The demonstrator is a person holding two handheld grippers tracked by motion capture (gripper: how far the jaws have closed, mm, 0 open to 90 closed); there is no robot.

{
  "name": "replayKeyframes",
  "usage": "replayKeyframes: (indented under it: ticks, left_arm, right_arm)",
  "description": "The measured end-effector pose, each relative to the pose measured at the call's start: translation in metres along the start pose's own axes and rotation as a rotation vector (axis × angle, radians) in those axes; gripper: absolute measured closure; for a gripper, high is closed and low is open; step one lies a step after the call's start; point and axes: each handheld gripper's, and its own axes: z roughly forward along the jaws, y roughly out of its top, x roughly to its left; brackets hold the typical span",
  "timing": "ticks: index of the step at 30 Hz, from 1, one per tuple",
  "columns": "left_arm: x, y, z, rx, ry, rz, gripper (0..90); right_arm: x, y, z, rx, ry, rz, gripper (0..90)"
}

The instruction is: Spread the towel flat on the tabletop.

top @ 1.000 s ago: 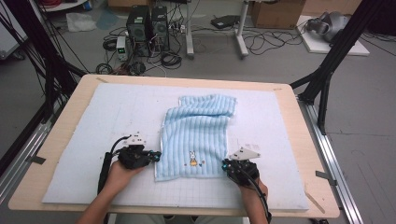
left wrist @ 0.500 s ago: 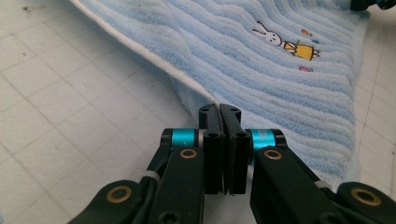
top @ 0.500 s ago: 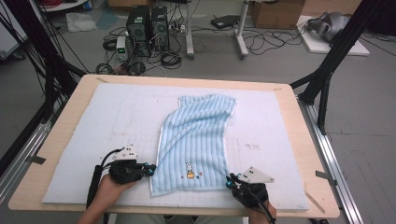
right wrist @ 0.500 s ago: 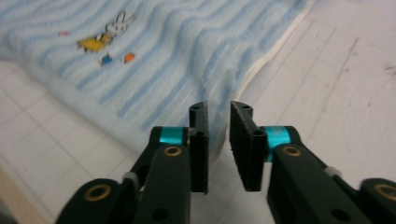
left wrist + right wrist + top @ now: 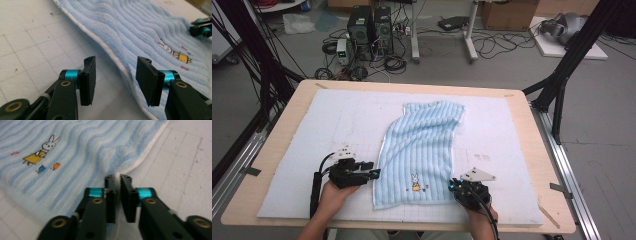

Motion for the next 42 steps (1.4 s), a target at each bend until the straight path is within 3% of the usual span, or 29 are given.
replayKeyframes:
  ticks: [4, 10, 14, 23, 27, 29, 31, 34, 37, 38, 40, 42]
  left_arm:
    - [-0.003, -0.003, -0.006, -0.067, -0.001, 0.023, 48.0]
    - [-0.001, -0.004, -0.006, -0.070, -0.018, 0.023, 45.7]
    - [0.000, -0.004, -0.007, -0.079, -0.021, 0.011, 44.9]
    - [0.000, -0.003, -0.006, -0.067, -0.017, 0.009, 45.0]
    - [-0.004, -0.001, -0.001, -0.019, -0.004, 0.032, 46.0]
    - [-0.007, 0.001, 0.005, 0.050, -0.016, 0.065, 50.2]
    - [-0.009, 0.003, 0.010, 0.088, -0.018, 0.070, 56.0]
    - [-0.008, 0.008, 0.016, 0.089, -0.018, 0.040, 56.3]
    - [-0.011, 0.011, 0.023, 0.094, 0.007, 0.044, 56.5]
    - [-0.013, 0.012, 0.024, 0.096, 0.024, 0.055, 59.4]
    - [-0.017, 0.012, 0.024, 0.105, 0.094, 0.118, 69.1]
    - [-0.015, 0.012, 0.025, 0.100, 0.103, 0.116, 84.6]
  right_arm:
    - [0.004, -0.008, -0.010, 0.002, 0.006, -0.025, 86.2]
    - [0.009, -0.026, -0.031, 0.004, 0.015, -0.053, 85.8]
    - [0.009, -0.032, -0.041, -0.004, 0.022, -0.039, 85.2]
    - [0.006, -0.011, -0.044, -0.142, 0.014, 0.023, 62.0]
    - [0.000, 0.003, -0.032, -0.140, -0.021, 0.034, 58.2]
    - [-0.005, 0.008, -0.022, -0.120, -0.039, 0.042, 57.4]
    - [-0.009, 0.012, -0.013, -0.099, -0.065, 0.040, 57.0]
    - [-0.019, 0.026, 0.006, -0.058, -0.101, 0.047, 54.6]
    - [-0.028, 0.039, 0.023, -0.012, -0.130, 0.051, 53.3]
    - [-0.031, 0.044, 0.032, 0.010, -0.129, 0.051, 54.0]
    - [-0.033, 0.048, 0.044, 0.060, -0.143, 0.039, 57.8]
    - [-0.035, 0.052, 0.048, 0.055, -0.123, 0.052, 73.7]
